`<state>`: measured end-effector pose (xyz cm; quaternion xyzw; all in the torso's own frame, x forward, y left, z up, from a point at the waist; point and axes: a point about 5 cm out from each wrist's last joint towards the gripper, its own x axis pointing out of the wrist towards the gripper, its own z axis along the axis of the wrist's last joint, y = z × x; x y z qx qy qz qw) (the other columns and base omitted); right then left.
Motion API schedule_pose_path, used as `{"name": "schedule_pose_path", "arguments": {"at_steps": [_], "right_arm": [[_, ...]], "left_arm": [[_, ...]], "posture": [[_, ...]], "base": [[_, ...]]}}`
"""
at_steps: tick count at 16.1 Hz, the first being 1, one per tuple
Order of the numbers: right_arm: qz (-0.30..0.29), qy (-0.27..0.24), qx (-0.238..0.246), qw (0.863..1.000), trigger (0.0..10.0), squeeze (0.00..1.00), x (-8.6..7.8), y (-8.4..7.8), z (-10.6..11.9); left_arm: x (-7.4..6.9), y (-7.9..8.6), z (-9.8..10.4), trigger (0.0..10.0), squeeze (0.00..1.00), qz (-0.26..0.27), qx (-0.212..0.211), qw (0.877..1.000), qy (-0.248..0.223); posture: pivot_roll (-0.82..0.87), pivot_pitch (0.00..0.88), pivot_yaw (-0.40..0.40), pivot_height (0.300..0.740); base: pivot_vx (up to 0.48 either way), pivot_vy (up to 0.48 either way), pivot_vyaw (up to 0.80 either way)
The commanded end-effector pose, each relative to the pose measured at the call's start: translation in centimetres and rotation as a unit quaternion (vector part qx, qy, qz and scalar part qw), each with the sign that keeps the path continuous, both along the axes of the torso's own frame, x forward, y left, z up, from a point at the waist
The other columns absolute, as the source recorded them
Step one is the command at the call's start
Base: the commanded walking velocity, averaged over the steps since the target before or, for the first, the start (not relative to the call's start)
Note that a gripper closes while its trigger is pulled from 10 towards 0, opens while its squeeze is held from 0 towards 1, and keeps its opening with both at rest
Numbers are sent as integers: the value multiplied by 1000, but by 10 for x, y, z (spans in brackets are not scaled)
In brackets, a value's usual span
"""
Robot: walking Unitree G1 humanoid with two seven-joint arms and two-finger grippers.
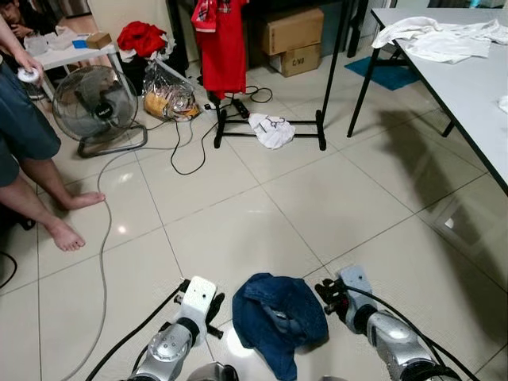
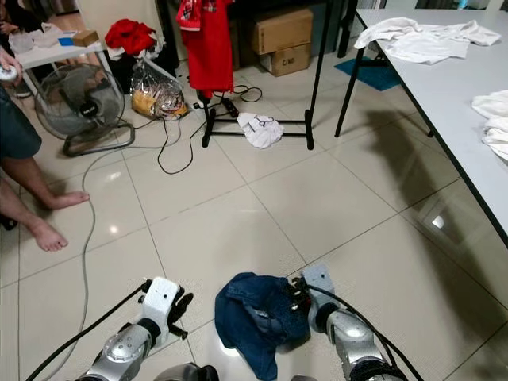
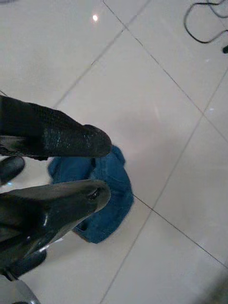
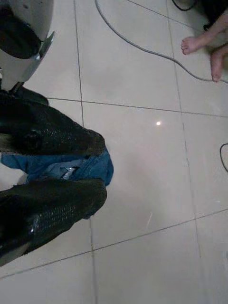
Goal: Hang hanger
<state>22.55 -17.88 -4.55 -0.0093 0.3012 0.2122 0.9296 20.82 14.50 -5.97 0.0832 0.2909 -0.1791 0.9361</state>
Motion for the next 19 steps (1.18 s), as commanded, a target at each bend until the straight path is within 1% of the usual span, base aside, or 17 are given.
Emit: {"name": "schedule_pose_path", "arguments": {"at_steps": [1,2,3,5,8,10,11,13,15,16,19], "right_arm": [[-20,18,-2,1000,10000,0,-2,-4,-3],[-29,25,-1,999,10000,0,-4,-5,-5],[-43,26,12,999,10000,0,-3,-6,-4],[-59,22,20,998,10000,0,-2,-8,-3],[-50,14,13,999,10000,0,-2,-8,-3],[-69,3,11,998,10000,0,0,-14,0],[-86,2,1,996,10000,0,0,-20,0],[-91,2,0,996,10000,0,-1,-24,0],[-88,0,2,996,10000,0,-1,-22,0],[-78,-1,4,997,10000,0,-2,-18,-1],[-71,-6,1,997,10000,0,-1,-15,0]], "left_arm": [[-4,9,-5,10000,0,18,18,999,25],[-8,13,-8,10000,0,24,24,999,36],[-11,16,-10,10000,0,27,29,998,46],[-17,21,-13,10000,0,33,34,997,59],[-26,23,-18,10000,0,46,35,995,77],[-27,22,-19,10000,0,45,33,995,79],[-27,21,-19,10000,0,44,33,995,81],[-25,22,-18,10000,0,42,35,995,79],[-22,25,-17,10000,0,43,43,995,80],[-23,29,-17,10000,0,50,47,994,83],[-27,31,-20,10000,0,58,48,993,91]], "posture": [[-154,0,102,740],[-159,0,102,740],[-163,0,103,740],[-172,0,99,740],[-184,8,101,740],[-186,14,104,740],[-184,17,107,740],[-183,19,108,740],[-180,18,103,740],[-179,20,100,740],[-187,26,97,740]], "base": [[0,0,0],[0,0,0],[0,0,0],[0,0,0],[0,0,0],[0,0,0],[0,0,0],[0,0,0],[0,0,0],[0,0,0],[0,0,0]]}}
